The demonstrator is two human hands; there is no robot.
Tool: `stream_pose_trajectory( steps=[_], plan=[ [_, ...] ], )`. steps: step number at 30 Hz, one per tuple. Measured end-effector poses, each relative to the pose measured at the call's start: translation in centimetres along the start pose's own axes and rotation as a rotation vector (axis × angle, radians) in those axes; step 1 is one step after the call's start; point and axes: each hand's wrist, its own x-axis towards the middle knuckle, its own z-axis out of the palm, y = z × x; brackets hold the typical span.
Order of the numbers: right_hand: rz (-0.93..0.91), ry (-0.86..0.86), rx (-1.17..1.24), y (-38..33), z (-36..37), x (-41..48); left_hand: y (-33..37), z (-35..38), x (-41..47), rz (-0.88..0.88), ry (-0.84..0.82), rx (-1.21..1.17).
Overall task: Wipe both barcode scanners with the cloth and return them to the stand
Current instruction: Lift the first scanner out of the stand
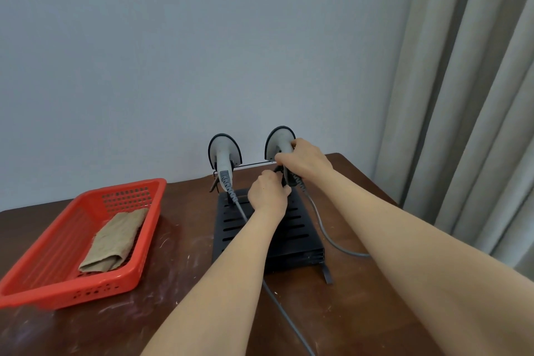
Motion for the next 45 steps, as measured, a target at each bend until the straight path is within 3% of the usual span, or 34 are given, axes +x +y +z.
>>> stream_pose_trajectory(
  steps=[10, 38, 45],
  plan=[
    [-0.036, 0.108, -0.015, 0.4, 0.4, -0.5, -0.1, 0.3, 0.4, -0.010, -0.027, -0.031],
    [-0.132, 0.191, 0.327, 1.2, -3.0, -4.0, 0.7, -2.4, 0.0, -0.069, -0.134, -0.045],
    [-0.157, 0.200, 0.393, 1.6, -2.7, -5.8, 1.3, -5.4, -1.2, 0.038, -0.043, -0.151]
  ],
)
